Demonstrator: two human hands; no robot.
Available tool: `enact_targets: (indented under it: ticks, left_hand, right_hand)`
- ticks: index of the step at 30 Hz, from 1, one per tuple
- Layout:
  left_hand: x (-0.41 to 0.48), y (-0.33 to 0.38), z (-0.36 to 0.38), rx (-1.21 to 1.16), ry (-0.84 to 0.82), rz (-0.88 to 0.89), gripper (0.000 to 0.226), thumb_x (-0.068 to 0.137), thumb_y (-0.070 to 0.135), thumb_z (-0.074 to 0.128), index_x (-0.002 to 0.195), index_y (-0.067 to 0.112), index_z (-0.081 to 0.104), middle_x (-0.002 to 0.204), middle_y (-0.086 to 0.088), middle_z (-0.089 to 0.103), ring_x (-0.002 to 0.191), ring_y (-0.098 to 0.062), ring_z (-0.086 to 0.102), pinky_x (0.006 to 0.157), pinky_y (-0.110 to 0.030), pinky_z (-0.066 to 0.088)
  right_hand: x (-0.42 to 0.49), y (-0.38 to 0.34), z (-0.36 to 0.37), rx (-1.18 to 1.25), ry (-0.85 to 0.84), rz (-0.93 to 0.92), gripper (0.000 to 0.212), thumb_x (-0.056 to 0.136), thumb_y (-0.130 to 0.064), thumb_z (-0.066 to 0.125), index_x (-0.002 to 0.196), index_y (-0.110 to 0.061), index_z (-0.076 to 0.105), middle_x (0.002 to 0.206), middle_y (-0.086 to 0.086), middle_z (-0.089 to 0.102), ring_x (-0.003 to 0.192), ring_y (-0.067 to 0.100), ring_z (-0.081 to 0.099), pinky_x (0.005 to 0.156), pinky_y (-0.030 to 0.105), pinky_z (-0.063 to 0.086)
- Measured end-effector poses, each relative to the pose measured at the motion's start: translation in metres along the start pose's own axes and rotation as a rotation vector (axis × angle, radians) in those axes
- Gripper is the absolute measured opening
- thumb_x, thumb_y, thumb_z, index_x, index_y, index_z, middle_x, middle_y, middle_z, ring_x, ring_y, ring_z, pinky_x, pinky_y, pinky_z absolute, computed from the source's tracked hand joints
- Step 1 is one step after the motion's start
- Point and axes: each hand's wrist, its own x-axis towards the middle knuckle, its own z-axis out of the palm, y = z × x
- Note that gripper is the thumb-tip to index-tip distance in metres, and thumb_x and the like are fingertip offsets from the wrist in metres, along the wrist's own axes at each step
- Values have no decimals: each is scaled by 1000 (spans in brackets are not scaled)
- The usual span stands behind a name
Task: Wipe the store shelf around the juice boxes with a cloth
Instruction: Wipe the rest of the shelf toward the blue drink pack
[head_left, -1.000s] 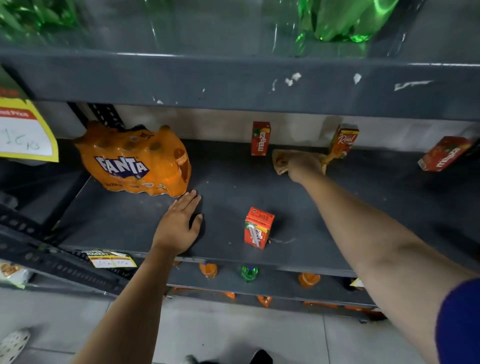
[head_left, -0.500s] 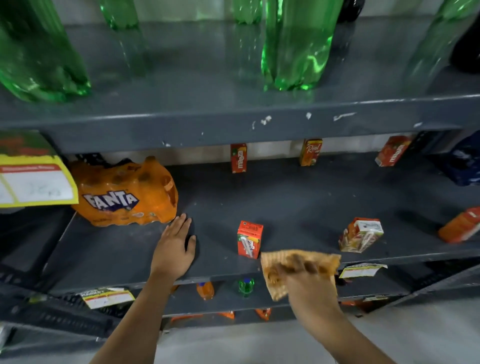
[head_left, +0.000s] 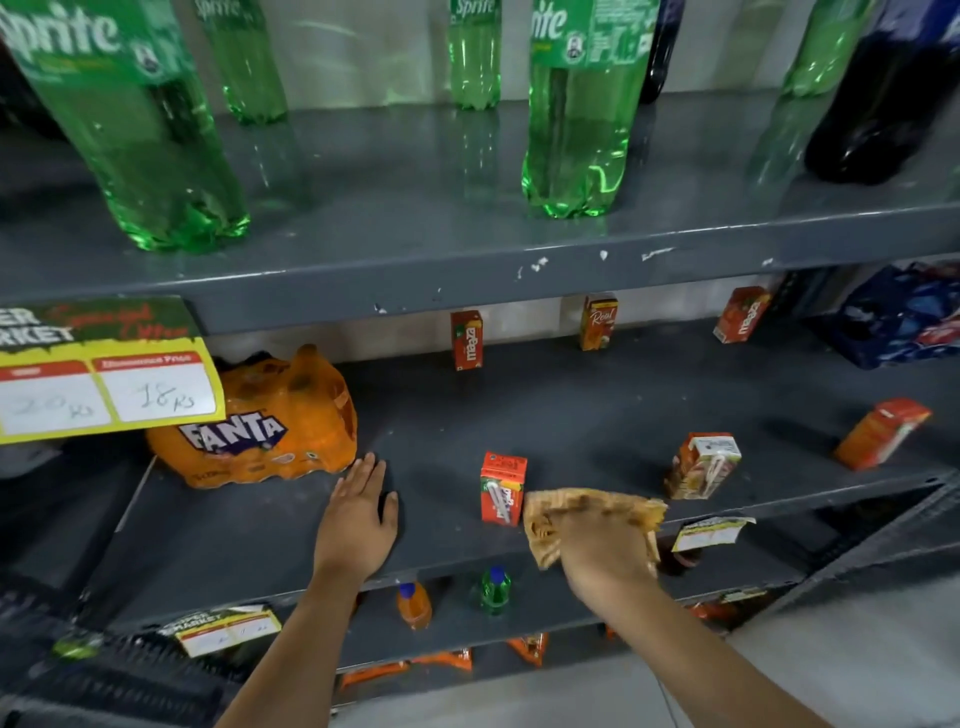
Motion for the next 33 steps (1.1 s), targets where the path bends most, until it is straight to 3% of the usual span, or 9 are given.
enact_targets:
  ticks: [7,11,14,18,23,27,29,31,33]
  left_hand:
    - [1,1,1,5,4,3,53,100,33,40,148,13,33,158,-2,25,147,-17,17,120,-32,10]
    - [0,2,-1,8,4,6,53,100,33,39,149,13,31,159,-2,23,147,-16,14,119,-30,7]
    - [0,4,-2,-3,10,7,53,100,32,39,149,13,31,159,-2,23,147,-17,14,119,-29,7]
    - [-1,0,-1,3,15,20,53,101,31,39,149,12,30,159,-4,22,147,-18,14,119,-30,6]
    - [0,-2,3,11,27,48,51,100,28,41,147,9,35,157,-7,27,146,-21,19,119,-34,13]
    - [-18,5,-8,16,137,310,41,89,6,52,130,6,57,141,-11,51,130,-29,47,110,-43,35]
    - [-47,21,-7,-22,159,457,40,88,13,44,124,10,61,130,-10,60,118,-26,54,103,-43,41]
    - [-82,43,4,-101,188,561,37,93,20,36,118,14,63,121,-7,66,108,-22,57,93,-40,43]
    - [-108,71,20,-177,182,649,36,93,22,38,112,16,68,118,-4,68,104,-18,60,87,-35,48]
  right_hand:
    - [-57,5,6,244,-117,-53,44,95,-11,39,130,-34,55,132,0,57,118,25,57,94,38,48]
    - [-27,23,-19,274,110,51,30,93,-25,45,117,-34,62,107,-2,66,98,24,65,79,37,54]
    - [17,25,-23,277,233,135,44,91,-10,38,122,-31,61,123,1,61,108,29,62,82,41,56]
    - [34,15,-13,229,55,90,53,96,-5,29,138,-32,47,144,7,48,129,33,47,95,41,47]
    - [12,23,6,125,23,-18,52,90,-1,39,130,-30,57,130,7,59,116,31,58,90,40,52]
    - [-1,42,-7,187,-82,-31,40,90,-8,42,114,-29,66,105,6,67,102,31,64,85,40,53]
    - [0,57,-35,314,-125,-41,21,90,-20,50,93,-25,70,85,1,66,87,25,67,79,37,55]
    - [2,76,-75,428,-88,-87,19,89,-32,55,83,-25,71,85,-2,71,82,17,67,75,33,53]
    - [7,101,-117,514,-19,-168,18,89,-18,59,96,-24,74,94,-3,72,84,12,64,75,27,50]
